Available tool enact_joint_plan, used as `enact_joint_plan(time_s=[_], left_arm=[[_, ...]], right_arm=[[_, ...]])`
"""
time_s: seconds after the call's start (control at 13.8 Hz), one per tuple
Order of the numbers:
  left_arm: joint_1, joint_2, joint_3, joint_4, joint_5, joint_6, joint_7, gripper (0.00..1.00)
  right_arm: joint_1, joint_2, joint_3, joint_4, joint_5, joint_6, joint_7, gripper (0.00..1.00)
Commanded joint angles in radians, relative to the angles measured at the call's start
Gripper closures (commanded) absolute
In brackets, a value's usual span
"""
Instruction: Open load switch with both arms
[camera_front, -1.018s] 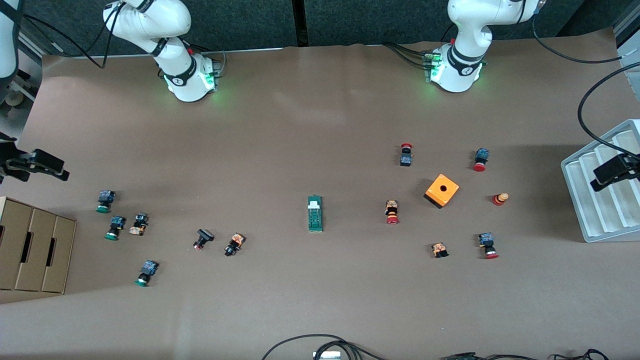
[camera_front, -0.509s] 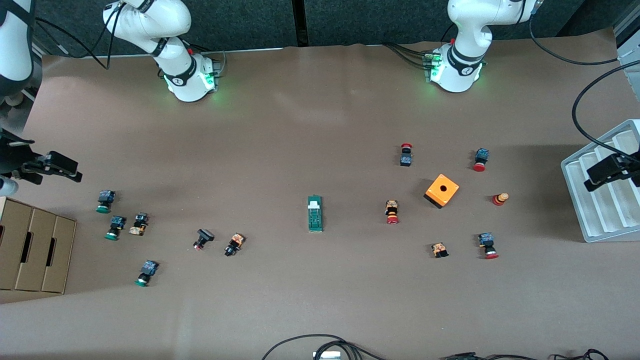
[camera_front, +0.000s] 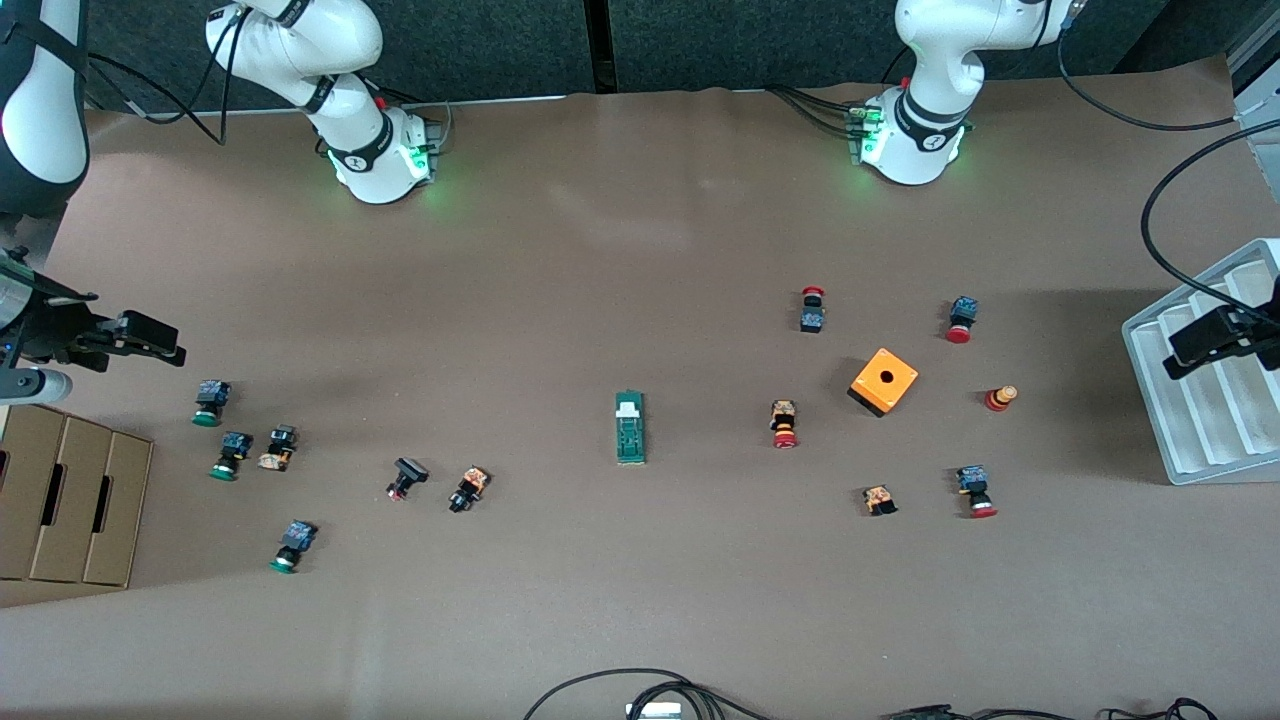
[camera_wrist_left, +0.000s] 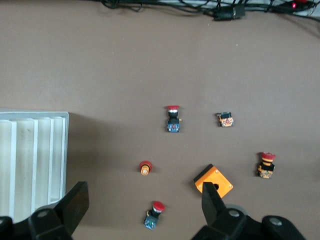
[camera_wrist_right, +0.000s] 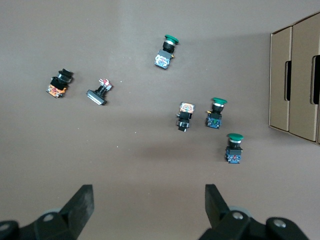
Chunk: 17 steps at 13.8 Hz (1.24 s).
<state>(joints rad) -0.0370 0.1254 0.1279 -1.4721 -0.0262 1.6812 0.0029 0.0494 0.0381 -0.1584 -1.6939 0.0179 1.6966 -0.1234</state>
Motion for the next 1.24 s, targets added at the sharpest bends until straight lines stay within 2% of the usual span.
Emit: enact_joint_plan(time_s=[0.0,0.15,0.36,0.65,1.02,1.16], left_arm=[[-0.001,-0.006,0.001,0.016,-0.014,-0.064,0.009,0.00],[-0.003,-0.006,-0.002,0.016,-0.017,-0.084,0.009,0.00],[-0.004,-0.004,-0.022,0.015,-0.011,-0.210,0.011,0.00],[0.000,0.016,-0.033,0.044,-0.018,-0.206,0.012,0.00],[0.034,0.008,-0.089,0.035,-0.007,-0.160,0.012,0.00],[0.032,0.007,-0.103,0.035,0.032,-0.150,0.009,0.00]], right_arm=[[0.003,-0.006,-0.003,0.019,0.000,-0.025,-0.007,0.01],[0.007,-0.012,0.000,0.019,0.000,-0.037,-0.015,0.01],[0.026,-0.007,0.005,0.045,-0.003,-0.038,-0.005,0.01],[0.050,0.002,0.019,0.089,0.000,-0.026,-0.010,0.01],[0.040,-0.004,0.008,0.071,-0.003,-0.058,-0.018,0.01],[0.024,-0.004,-0.009,0.060,-0.001,-0.052,-0.027,0.01]])
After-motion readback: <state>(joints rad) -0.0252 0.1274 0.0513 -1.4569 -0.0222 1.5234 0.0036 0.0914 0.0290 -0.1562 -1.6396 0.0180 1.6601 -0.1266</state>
